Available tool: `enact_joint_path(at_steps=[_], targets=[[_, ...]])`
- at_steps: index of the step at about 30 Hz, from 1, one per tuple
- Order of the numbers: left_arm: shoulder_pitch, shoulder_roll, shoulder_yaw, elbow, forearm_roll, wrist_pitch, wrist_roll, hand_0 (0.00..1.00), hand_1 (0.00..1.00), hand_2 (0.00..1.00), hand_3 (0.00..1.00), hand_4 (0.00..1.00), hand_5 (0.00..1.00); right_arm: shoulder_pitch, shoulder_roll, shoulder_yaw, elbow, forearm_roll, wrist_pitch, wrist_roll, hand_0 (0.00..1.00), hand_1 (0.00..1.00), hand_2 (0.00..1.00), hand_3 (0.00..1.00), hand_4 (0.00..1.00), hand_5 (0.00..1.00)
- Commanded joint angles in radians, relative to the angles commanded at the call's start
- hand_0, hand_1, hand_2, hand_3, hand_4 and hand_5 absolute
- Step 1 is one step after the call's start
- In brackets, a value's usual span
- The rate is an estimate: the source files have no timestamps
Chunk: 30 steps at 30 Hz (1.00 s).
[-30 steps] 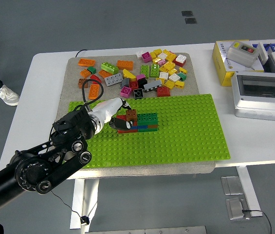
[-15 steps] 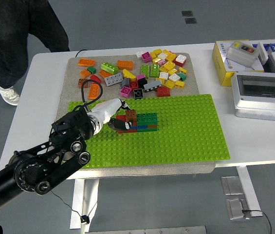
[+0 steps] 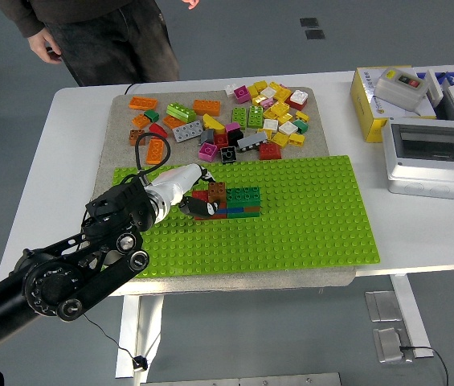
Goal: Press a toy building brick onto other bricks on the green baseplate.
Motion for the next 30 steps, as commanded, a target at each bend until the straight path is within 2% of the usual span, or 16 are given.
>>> enact_joint_path(at_steps=[10, 11, 16, 17, 30], targets=[[0.0, 0.0, 0.0, 0.001, -0.001, -0.005, 0.001, 0.923, 0.876, 0.893, 0.638, 0.581, 0.216, 0.0, 0.0, -0.001, 0.0, 0.004, -0.003, 0.005, 0.703, 0.642, 0.676, 0.745, 0.605, 0.998], [0.0, 0.0, 0.0, 0.001, -0.001, -0.006, 0.002, 0.924, 0.883, 0.904, 0.688, 0.588, 0.214, 0.001, 0.0, -0.001, 0.0, 0.003, -0.003, 0.005, 0.703, 0.642, 0.676, 0.745, 0.606, 0.998], [0.0, 0.0, 0.0, 0.002, -0.004, -0.015, 0.005, 0.924, 0.883, 0.904, 0.688, 0.588, 0.214, 0.001, -0.001, 0.001, 0.0, 0.001, -0.005, 0.007, 0.703, 0.642, 0.676, 0.745, 0.606, 0.998], [0.0, 0.0, 0.0, 0.003, -0.004, -0.016, 0.005, 0.929, 0.894, 0.918, 0.741, 0.598, 0.217, 0.002, -0.001, 0.002, 0.0, -0.001, -0.005, 0.007, 0.702, 0.64, 0.676, 0.745, 0.605, 0.998], [0.0, 0.0, 0.003, 0.003, -0.012, -0.018, 0.001, 0.928, 0.902, 0.932, 0.776, 0.603, 0.22, 0.004, 0.001, 0.0, 0.0, -0.003, -0.007, 0.007, 0.703, 0.638, 0.676, 0.745, 0.603, 0.998]])
